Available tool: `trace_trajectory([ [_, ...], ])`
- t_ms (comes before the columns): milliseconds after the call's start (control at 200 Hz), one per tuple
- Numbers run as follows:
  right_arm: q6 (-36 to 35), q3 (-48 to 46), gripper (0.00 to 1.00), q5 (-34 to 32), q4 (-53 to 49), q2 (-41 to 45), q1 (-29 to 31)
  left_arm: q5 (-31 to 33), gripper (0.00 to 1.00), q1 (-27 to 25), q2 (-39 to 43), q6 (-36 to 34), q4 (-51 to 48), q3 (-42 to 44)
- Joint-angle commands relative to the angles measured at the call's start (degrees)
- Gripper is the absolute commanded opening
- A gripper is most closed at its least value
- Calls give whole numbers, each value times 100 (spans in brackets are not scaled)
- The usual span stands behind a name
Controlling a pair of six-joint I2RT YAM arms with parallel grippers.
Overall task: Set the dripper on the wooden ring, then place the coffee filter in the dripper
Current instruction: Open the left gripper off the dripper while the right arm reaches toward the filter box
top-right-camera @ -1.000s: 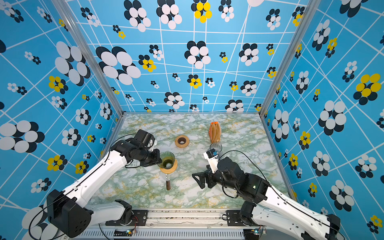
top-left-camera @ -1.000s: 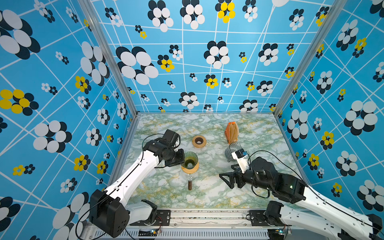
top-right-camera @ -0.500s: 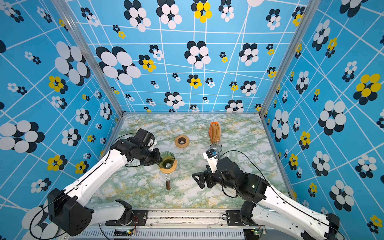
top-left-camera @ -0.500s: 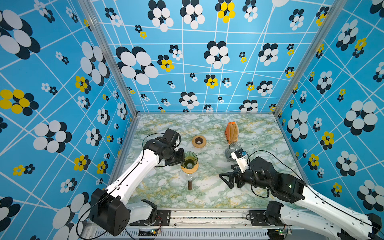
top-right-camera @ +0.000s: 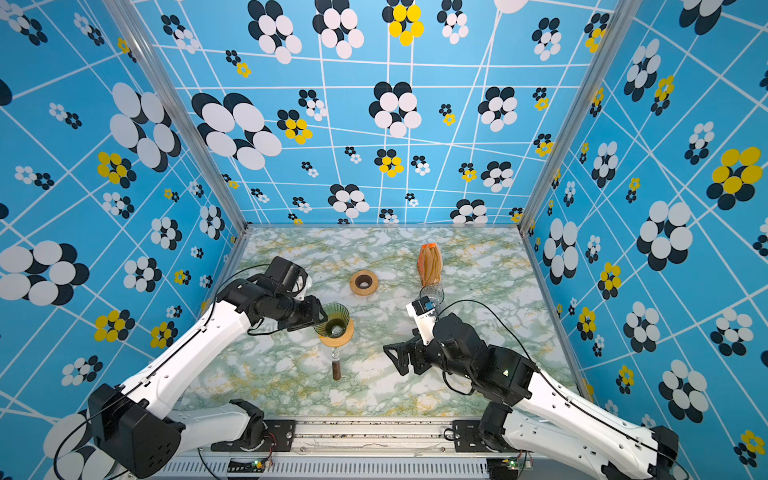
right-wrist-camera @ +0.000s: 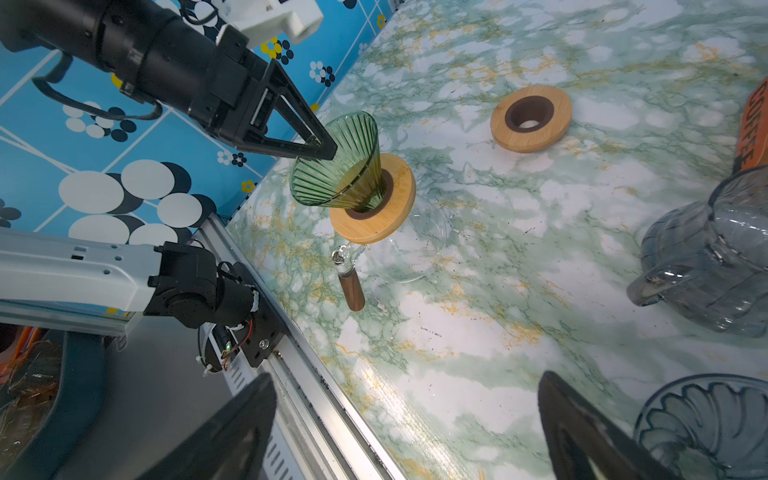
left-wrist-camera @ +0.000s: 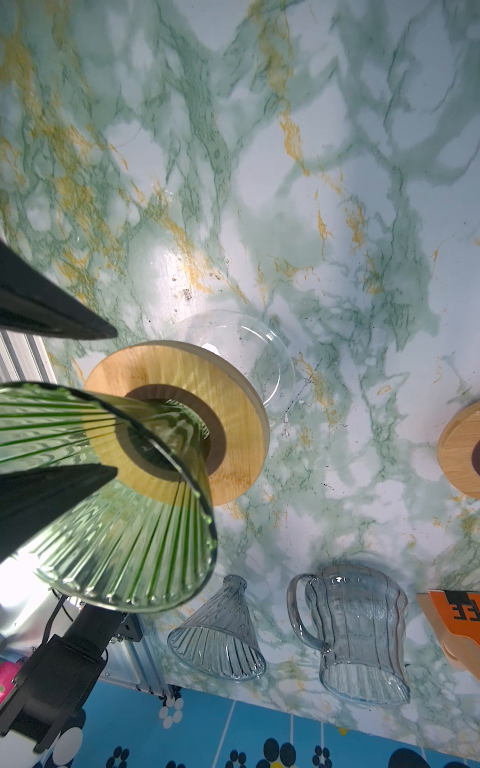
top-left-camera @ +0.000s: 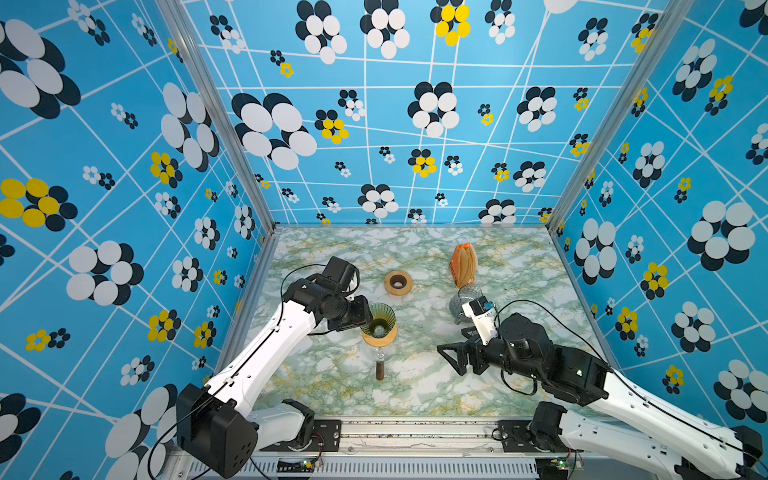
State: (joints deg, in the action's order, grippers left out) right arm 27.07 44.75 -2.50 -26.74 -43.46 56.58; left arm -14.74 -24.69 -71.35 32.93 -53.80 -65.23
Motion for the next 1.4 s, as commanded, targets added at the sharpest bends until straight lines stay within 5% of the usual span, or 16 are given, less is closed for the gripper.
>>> trace_trajectory([
  [0,128,-44,99,-309,121,119,-26,65,54,-19,189,-71,-64,-113],
  [175,233,-48,99,-721,125,169,-24,123,66,-19,449,-268,50,-441],
  [295,321,-7,99,-1117,149,180,-49,64,100,-23,652,-570,381,-660],
  [535,69,553,97,-1356,-120,-257,-610,-445,99,-35,850,-929,1372,-793],
  [725,-378,1145,80,-1888,-410,-913,-797,-871,99,-38,947,-1286,2268,-650],
  [1000,-780,1740,55,-374,-211,-1768,-2303,-1606,99,-27,943,-1795,3297,-327],
  [1210,-788,2489,40,130,-265,-2858,-3109,-1994,99,-20,1345,-1873,4073,348],
  [1400,-482,3272,29,375,-194,-4032,-3576,-2184,99,-18,1384,-2026,3674,335],
])
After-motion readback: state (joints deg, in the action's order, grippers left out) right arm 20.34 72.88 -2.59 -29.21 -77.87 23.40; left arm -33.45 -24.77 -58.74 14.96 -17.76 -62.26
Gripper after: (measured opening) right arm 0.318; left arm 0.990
